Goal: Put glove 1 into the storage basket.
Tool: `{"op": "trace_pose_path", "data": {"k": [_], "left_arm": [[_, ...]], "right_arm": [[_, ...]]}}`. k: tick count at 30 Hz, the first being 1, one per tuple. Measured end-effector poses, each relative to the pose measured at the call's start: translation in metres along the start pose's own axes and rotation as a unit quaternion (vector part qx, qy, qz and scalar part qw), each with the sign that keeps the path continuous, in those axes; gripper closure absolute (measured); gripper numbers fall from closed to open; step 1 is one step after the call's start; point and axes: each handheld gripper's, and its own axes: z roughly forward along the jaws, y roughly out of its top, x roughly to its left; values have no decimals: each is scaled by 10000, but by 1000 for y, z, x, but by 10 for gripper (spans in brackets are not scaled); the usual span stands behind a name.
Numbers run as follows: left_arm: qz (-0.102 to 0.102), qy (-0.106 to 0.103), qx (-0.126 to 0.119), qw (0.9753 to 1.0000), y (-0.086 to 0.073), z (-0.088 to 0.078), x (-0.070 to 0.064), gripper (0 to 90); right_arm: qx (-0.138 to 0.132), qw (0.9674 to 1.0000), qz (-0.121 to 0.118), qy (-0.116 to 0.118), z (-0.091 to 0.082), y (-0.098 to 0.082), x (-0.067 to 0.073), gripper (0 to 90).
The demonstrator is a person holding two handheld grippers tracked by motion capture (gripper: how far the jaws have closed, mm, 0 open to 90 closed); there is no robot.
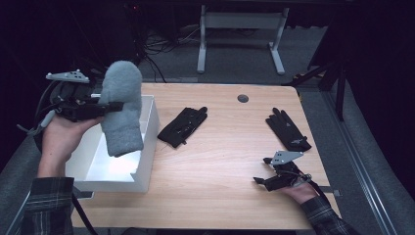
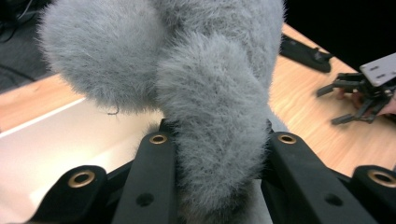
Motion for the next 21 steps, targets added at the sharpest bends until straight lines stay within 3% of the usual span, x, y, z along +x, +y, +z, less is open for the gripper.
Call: {"op": "trace_pose_path", "data": {"k": [11,21], "left_arm": [[-322,203,369,9986,-34,12,30,728],[-672,100,636,9957,-68,50,49,725]], "right_arm": [[-5,10000,25,-25,0,0,0,152],[5,10000,33,-30,0,0,0,152]]}}
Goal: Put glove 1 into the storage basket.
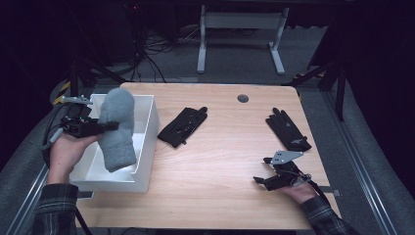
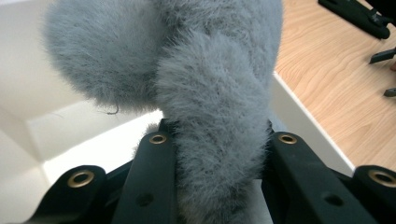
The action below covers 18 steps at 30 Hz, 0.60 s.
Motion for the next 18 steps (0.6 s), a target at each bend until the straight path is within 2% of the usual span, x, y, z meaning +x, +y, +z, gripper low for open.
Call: {"op": "trace_pose_path", "data": {"k": [10,18], "left_arm": [[-388,-79,337,9986,-17,46,18,717],[-595,16,559,9967,-25,65,34,689]], "right_arm": [[-2,10000,1,-5,0,0,0,152],[-2,10000,0,-7,0,0,0,151]]}}
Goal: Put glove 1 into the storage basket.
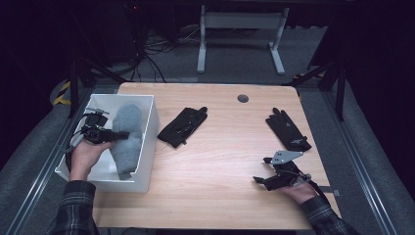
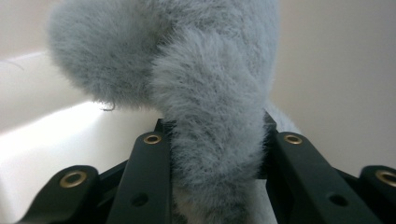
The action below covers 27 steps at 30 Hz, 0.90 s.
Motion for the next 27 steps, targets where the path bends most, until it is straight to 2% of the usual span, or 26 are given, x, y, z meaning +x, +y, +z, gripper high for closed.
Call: {"op": "trace_pose_path", "data": {"k": [3,5,9,10,13,14,15,16,19,22,27], "left_arm": [[-118,35,156,9998,-3,11,8,669],[-207,164,272,9993,-6,18,13,655],[-349,290,339,9984,-10,23,20,601],[-429,355,292,9980,-11,23,21,566],[-432,453,241,9978,-11,21,20,450],[-465,485,177,9976,-10,19,19,450],[-472,524,126,9974,-10,19,18,365],[-470,613,64,9970,-9,18,15,365],[-463,858,-164,9951,-3,10,7,264],[-438,992,-316,9936,3,3,1,213],[-293,963,-493,9937,13,-10,-12,177]], "right_arm": [[1,10000,1,0,0,0,0,151],[1,10000,1,-2,0,0,0,151],[0,10000,1,-2,0,0,0,151],[0,10000,1,-1,0,0,0,151],[0,10000,1,-2,0,0,0,151],[0,10000,0,-1,0,0,0,151],[1,10000,1,-2,0,0,0,151],[1,10000,1,-2,0,0,0,151],[0,10000,1,-2,0,0,0,151],[1,10000,3,-1,0,0,0,151],[1,10000,3,-2,0,0,0,151]]}}
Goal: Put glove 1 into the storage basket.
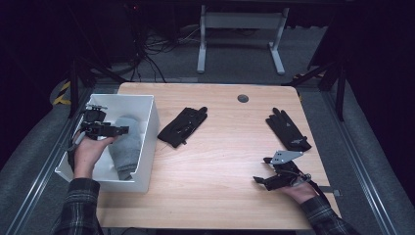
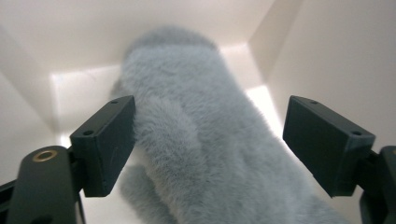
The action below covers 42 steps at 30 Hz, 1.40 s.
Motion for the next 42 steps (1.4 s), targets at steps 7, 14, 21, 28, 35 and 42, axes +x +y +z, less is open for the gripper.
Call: {"op": "trace_pose_path", "data": {"k": [7,14,21,28,35,42], "left_arm": [[295,-168,-282,9990,18,-18,-25,150],[606,-493,-521,9956,35,-30,-63,148],[958,-832,-638,9899,47,-31,-104,147],[1302,-1027,-678,9838,48,-28,-145,146],[1643,-1219,-550,9773,41,-15,-182,143],[1853,-1410,-405,9717,28,10,-209,143]], "right_arm": [[0,10000,-1,0,0,0,0,151],[0,10000,-2,1,0,0,0,151],[1,10000,-2,0,0,0,0,151],[2,10000,-2,-1,0,0,0,151],[2,10000,-4,0,0,0,0,151],[4,10000,-3,0,0,0,0,150]]}}
